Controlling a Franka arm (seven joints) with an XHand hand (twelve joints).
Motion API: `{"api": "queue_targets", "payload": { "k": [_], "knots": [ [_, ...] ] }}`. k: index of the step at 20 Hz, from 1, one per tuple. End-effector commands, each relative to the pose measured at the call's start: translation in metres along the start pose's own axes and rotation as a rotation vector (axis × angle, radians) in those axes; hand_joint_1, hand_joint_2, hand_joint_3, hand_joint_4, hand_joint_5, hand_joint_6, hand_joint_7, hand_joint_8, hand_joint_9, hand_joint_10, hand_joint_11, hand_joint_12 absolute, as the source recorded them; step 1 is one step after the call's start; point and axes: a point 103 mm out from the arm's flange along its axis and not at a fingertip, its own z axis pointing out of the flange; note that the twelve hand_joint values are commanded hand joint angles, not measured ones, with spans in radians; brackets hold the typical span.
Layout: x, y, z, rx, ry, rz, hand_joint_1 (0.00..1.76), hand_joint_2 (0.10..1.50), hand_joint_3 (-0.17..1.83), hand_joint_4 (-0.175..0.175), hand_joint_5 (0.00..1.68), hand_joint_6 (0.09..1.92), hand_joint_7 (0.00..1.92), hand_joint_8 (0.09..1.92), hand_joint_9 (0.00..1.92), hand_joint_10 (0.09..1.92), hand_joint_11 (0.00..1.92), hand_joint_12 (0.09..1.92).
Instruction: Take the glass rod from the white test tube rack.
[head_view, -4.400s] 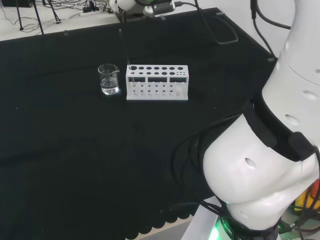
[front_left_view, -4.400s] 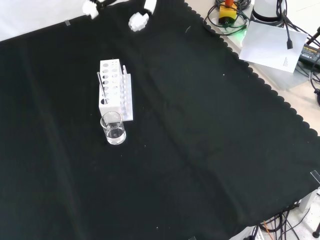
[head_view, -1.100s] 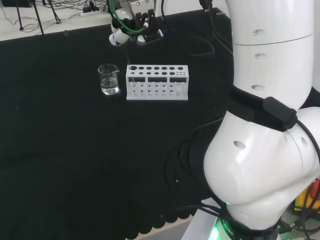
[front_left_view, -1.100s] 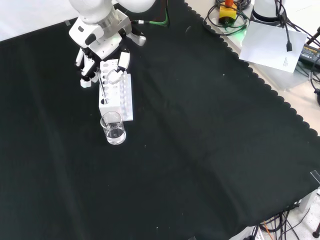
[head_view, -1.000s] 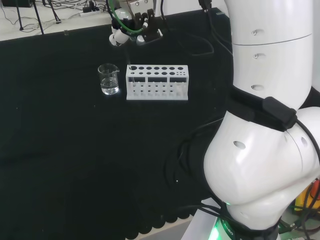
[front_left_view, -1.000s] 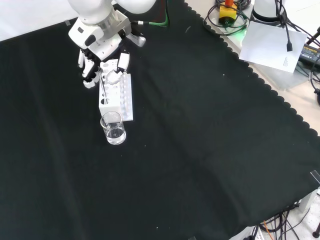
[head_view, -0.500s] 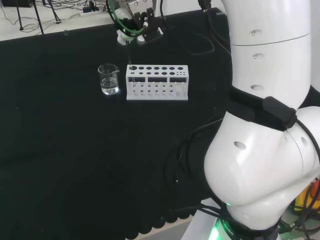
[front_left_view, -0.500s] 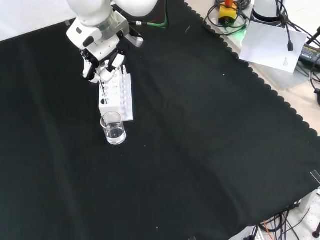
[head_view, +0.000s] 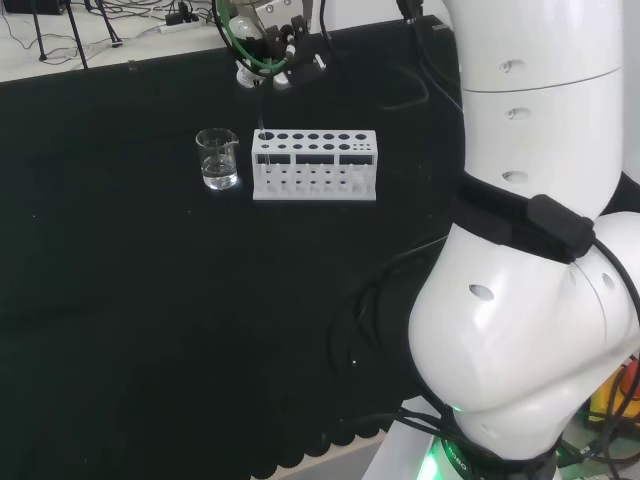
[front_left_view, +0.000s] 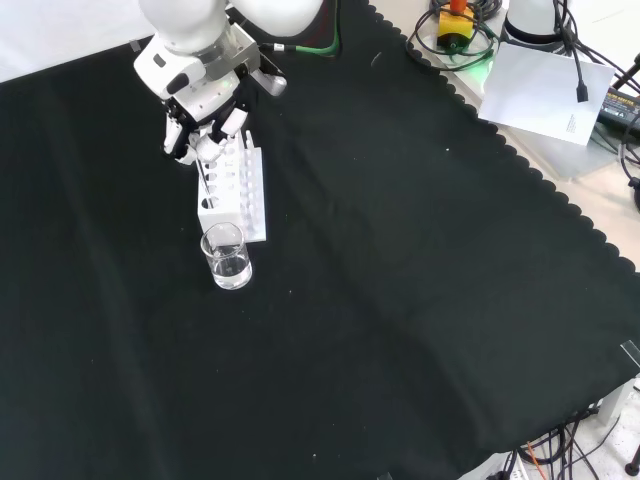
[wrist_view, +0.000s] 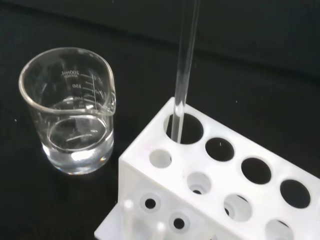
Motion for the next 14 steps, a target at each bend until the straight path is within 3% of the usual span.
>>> {"api": "queue_targets", "payload": {
  "k": [1,4,10,14],
  "knots": [
    [0.001,-0.023,-0.022,-0.301,0.047,-0.047,1.27,1.17,-0.15,-0.175,0.99,0.83,1.04,1.17,1.59,1.04,1.69,0.7],
    [0.001,-0.035,-0.038,-0.367,0.054,-0.055,1.29,1.18,-0.17,-0.175,1.02,0.71,1.06,1.21,1.57,1.06,1.65,0.73],
    [-0.007,-0.059,-0.066,-0.453,0.09,-0.051,1.29,1.18,-0.17,-0.175,1.03,0.69,1.06,1.22,1.58,1.05,1.63,0.75],
    [-0.013,-0.073,-0.087,-0.438,0.104,-0.036,1.29,1.18,-0.17,-0.175,1.03,0.68,1.05,1.23,1.58,1.04,1.63,0.76]
  ]
}}
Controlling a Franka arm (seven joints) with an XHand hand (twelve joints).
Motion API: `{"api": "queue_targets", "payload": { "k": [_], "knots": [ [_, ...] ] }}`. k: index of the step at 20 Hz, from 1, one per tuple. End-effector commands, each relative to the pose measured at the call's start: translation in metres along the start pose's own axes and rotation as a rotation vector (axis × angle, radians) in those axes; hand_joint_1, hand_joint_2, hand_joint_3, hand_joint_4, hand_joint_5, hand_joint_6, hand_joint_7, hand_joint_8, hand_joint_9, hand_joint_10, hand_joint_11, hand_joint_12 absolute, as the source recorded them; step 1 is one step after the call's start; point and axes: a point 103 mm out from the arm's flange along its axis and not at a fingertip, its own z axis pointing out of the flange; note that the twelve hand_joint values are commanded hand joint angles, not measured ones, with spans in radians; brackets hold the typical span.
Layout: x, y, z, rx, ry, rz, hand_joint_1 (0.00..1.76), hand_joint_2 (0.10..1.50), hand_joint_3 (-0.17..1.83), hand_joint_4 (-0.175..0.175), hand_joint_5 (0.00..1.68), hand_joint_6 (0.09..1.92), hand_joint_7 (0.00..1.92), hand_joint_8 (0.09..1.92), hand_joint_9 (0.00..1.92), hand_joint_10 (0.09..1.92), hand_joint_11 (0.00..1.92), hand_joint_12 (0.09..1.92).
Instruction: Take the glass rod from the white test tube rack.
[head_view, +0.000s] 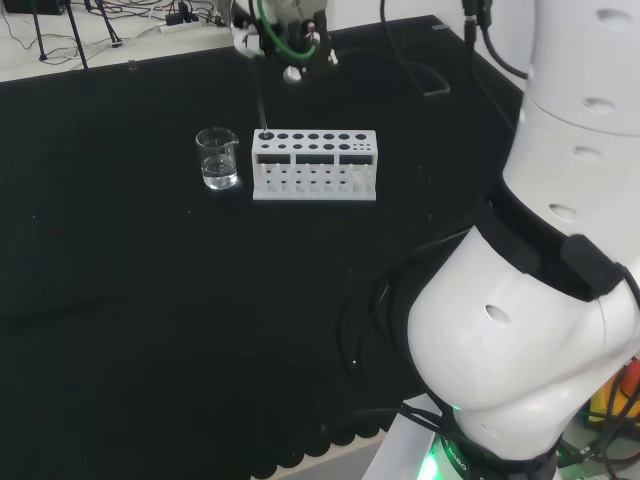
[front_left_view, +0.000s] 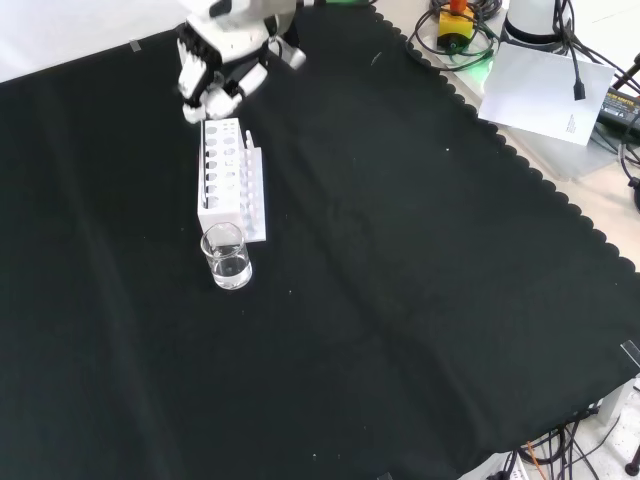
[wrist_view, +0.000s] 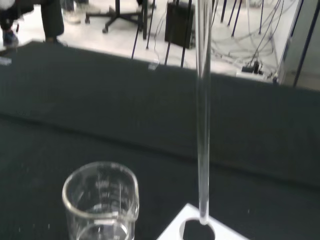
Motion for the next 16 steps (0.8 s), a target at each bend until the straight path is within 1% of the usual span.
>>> {"api": "queue_targets", "payload": {
  "k": [1,5,9,13,16],
  "knots": [
    [-0.007,-0.015,-0.051,-0.072,0.051,0.009,1.29,1.18,-0.17,-0.175,1.03,0.68,1.05,1.23,1.58,1.04,1.63,0.76],
    [-0.01,-0.031,-0.071,-0.062,0.056,0.011,1.29,1.18,-0.17,-0.175,1.03,0.67,1.05,1.24,1.59,1.04,1.63,0.76],
    [-0.004,-0.041,-0.09,-0.082,0.06,0.003,1.29,1.18,-0.17,-0.175,1.03,0.67,1.04,1.25,1.59,1.03,1.64,0.77],
    [0.004,-0.045,-0.095,-0.089,0.067,-0.022,1.29,1.18,-0.17,-0.175,1.03,0.67,1.04,1.25,1.6,1.03,1.64,0.77],
    [0.006,-0.046,-0.096,-0.08,0.065,-0.03,1.29,1.18,-0.17,-0.175,1.03,0.67,1.04,1.25,1.6,1.03,1.64,0.77]
  ]
}}
